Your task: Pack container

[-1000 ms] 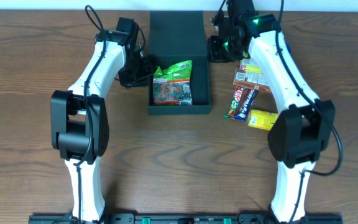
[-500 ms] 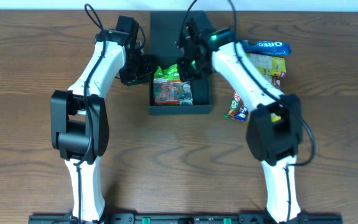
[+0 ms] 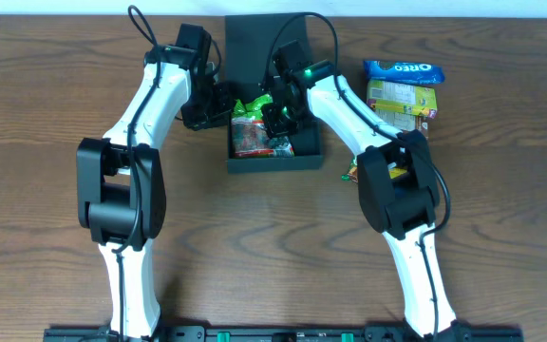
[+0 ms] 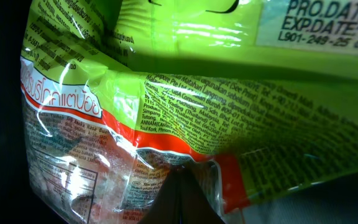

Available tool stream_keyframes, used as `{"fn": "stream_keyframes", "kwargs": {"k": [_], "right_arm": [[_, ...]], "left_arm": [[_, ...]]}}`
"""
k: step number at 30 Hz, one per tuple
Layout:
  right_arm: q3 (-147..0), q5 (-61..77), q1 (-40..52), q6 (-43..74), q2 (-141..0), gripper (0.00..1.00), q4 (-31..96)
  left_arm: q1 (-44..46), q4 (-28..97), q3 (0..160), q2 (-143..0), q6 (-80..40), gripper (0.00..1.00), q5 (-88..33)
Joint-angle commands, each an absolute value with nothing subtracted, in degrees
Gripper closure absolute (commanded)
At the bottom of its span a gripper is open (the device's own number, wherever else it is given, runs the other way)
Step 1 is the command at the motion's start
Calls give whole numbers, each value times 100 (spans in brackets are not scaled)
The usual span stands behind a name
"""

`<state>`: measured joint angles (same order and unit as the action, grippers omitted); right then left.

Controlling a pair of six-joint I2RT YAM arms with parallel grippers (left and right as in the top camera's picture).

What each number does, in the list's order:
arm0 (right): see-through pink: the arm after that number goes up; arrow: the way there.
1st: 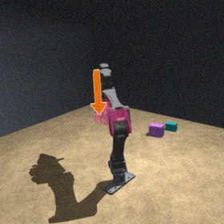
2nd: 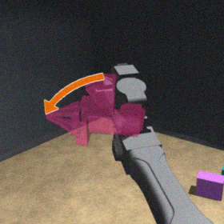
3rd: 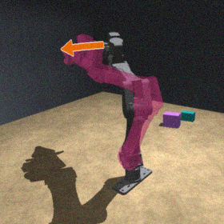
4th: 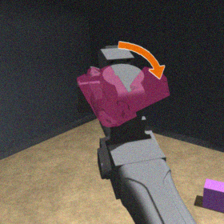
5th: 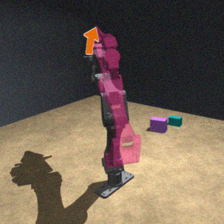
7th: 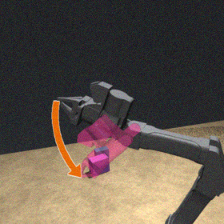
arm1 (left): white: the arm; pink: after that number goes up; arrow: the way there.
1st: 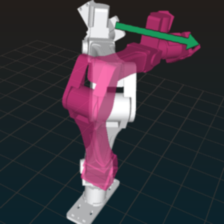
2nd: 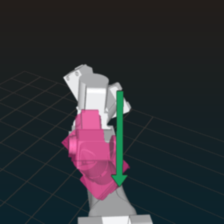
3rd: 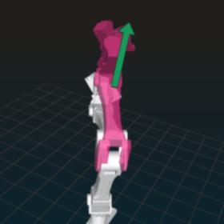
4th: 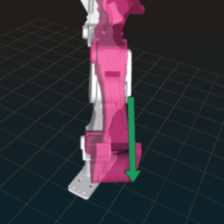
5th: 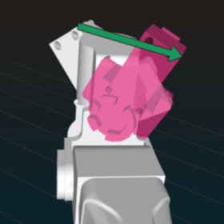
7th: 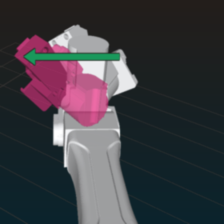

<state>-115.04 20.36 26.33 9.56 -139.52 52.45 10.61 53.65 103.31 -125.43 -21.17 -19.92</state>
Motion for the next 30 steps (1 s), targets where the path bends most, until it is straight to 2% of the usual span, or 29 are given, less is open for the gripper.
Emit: {"fn": "stream_keyframes", "kwargs": {"k": [1,10,15,19,20,21,22,24,30], "right_arm": [[-11463,2370,2783,869,-14315,99,5205],[-11738,2534,2611,755,-13963,99,5699],[-11937,2480,2200,701,-12954,99,5618],[-11937,1638,1669,698,-12204,98,5404],[-11935,1334,1509,698,-12090,89,5384],[-11937,1125,1369,698,-12022,75,5376],[-11935,965,1232,687,-11990,55,5376],[-11935,871,919,517,-11985,1,5441],[-11924,873,255,-198,-12140,1,5596]], "left_arm": [[1085,5413,10276,-12549,-2099,94,-2038],[1083,5411,10276,-12549,-2097,94,-2034],[1085,5417,10276,-12549,-2075,94,-2034],[1085,5415,10276,-12549,-2078,94,-2034],[1085,5415,10276,-12549,-2078,94,-2034],[1085,5415,10276,-12549,-2078,94,-2034],[1085,5413,10276,-12549,-2078,94,-2034],[1085,5413,10276,-12549,-2075,94,-2025],[1085,5415,10276,-12549,-2078,94,-1907]]}}
